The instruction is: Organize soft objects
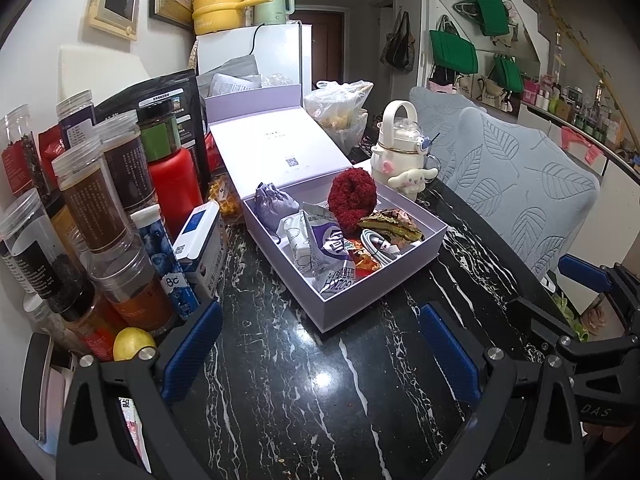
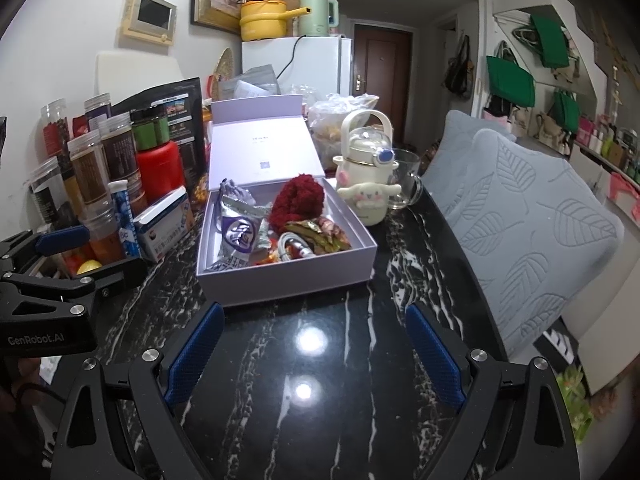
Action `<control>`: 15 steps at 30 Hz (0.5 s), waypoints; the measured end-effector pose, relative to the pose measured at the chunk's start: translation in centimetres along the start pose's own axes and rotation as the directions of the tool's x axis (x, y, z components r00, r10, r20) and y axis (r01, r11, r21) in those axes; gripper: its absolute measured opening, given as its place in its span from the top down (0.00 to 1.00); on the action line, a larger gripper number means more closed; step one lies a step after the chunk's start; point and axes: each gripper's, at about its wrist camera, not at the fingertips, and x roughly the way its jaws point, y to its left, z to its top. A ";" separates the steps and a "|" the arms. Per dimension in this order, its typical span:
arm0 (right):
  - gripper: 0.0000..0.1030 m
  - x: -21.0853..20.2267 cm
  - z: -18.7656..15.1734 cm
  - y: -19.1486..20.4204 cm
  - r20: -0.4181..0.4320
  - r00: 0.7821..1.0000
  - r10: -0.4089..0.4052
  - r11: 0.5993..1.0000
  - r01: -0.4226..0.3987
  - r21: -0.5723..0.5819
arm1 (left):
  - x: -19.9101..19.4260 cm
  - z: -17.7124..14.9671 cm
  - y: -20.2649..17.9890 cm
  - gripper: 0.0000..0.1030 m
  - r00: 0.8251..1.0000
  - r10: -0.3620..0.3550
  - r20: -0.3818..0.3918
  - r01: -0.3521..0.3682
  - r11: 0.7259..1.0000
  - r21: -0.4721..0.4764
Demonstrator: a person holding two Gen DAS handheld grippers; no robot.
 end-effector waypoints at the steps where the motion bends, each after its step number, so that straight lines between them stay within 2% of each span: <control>1: 0.10 0.0 0.0 0.0 -0.003 1.000 0.001 1.000 -0.001 -0.001 | 0.0 0.0 0.0 0.02 1.000 -0.001 -0.003 0.001 1.000 0.002; 15: 0.10 0.6 0.1 -0.2 -0.010 1.000 0.011 1.000 -0.011 0.006 | 0.5 0.3 0.1 0.02 1.000 0.005 0.001 -0.005 1.000 -0.001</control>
